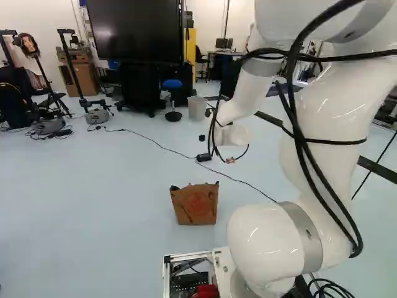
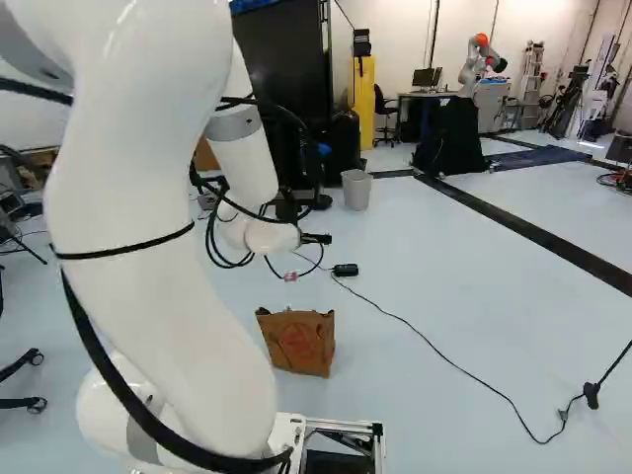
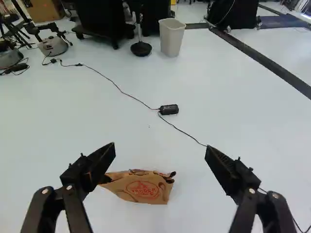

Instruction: Pick up the grocery bag from the ground

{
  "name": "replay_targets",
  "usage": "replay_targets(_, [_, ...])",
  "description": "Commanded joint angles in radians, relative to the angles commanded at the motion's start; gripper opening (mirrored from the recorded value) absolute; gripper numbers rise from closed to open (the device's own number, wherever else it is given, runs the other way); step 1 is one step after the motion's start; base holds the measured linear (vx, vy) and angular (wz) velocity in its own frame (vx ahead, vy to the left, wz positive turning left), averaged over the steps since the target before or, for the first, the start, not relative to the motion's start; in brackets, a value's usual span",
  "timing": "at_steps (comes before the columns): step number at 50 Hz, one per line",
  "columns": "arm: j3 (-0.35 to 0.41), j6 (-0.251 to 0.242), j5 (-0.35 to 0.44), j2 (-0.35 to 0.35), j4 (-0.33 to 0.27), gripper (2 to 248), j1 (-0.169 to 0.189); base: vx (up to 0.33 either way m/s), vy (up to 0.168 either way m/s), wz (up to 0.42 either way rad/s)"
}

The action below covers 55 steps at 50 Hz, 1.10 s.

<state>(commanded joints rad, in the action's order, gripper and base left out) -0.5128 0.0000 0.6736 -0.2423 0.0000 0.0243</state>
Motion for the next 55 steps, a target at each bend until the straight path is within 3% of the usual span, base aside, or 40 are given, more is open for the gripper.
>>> replay_targets(25, [-0.151, 0.000, -0.067, -0.180, 0.000, 247, -0.012, 0.000, 0.000, 0.000])
replay_targets(55, [-0.205, 0.000, -0.176, -0.292, 0.000, 247, -0.013, 0.000, 0.000, 0.000])
